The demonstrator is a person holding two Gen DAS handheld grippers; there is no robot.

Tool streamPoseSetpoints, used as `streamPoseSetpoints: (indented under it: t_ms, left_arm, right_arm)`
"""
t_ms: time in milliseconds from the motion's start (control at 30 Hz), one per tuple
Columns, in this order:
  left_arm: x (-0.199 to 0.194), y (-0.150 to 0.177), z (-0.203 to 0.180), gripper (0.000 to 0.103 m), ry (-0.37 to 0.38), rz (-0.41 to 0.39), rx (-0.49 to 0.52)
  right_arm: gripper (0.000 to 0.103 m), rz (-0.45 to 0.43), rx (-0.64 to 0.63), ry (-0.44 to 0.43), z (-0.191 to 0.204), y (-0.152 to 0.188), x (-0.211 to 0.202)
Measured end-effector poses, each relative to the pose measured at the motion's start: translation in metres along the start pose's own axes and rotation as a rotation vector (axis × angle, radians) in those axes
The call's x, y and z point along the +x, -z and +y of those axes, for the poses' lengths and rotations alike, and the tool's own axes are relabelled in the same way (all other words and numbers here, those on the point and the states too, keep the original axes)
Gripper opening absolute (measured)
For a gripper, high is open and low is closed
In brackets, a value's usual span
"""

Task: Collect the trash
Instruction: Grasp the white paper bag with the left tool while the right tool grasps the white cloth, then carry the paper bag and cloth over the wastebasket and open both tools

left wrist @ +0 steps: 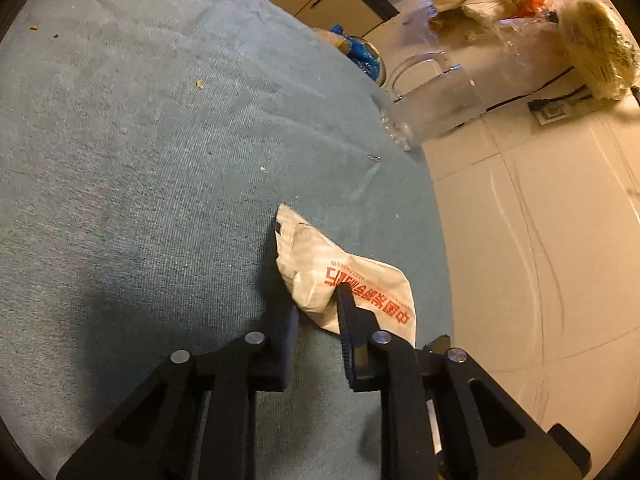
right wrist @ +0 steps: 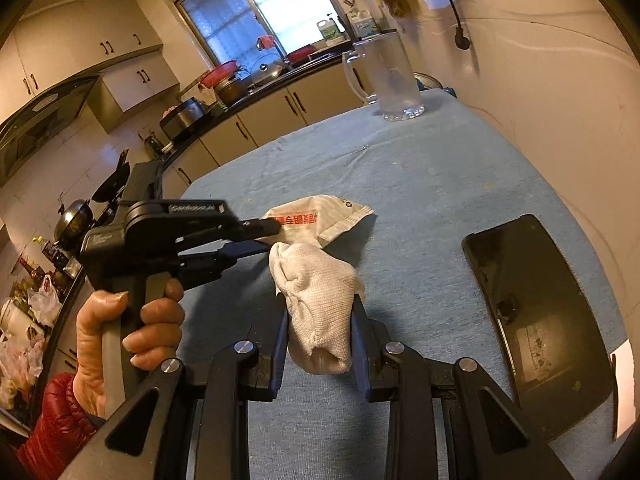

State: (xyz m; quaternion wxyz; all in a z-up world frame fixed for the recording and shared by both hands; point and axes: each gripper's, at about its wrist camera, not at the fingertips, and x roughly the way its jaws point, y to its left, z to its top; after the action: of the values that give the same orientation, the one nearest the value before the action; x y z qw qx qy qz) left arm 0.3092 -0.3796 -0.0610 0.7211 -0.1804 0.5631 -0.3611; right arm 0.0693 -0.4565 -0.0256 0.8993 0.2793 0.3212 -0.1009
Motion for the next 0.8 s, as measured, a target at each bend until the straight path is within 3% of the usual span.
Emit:
streamPoseSetpoints:
  t_ms: [233,467,800]
  left_arm:
    - [-0.051,0.015,-0.004,0.014,-0.031,-0.083,0.129]
    - [-0.135,0.053,0.01,0.014,-0.143,-0.24,0.295]
    - [-0.231,0.098,0.052,0.014,-0.277,-0.426,0.369]
  right_arm:
    - [0.03,-0.017,-0.004,-0.003,0.009,0.001,-0.005]
    - [0.03,-0.012,-0.043,-0.026,0.035,0.006,-0.004]
    - [0.03,0.043,-0.145,-0.112,0.1,0.016,0.022]
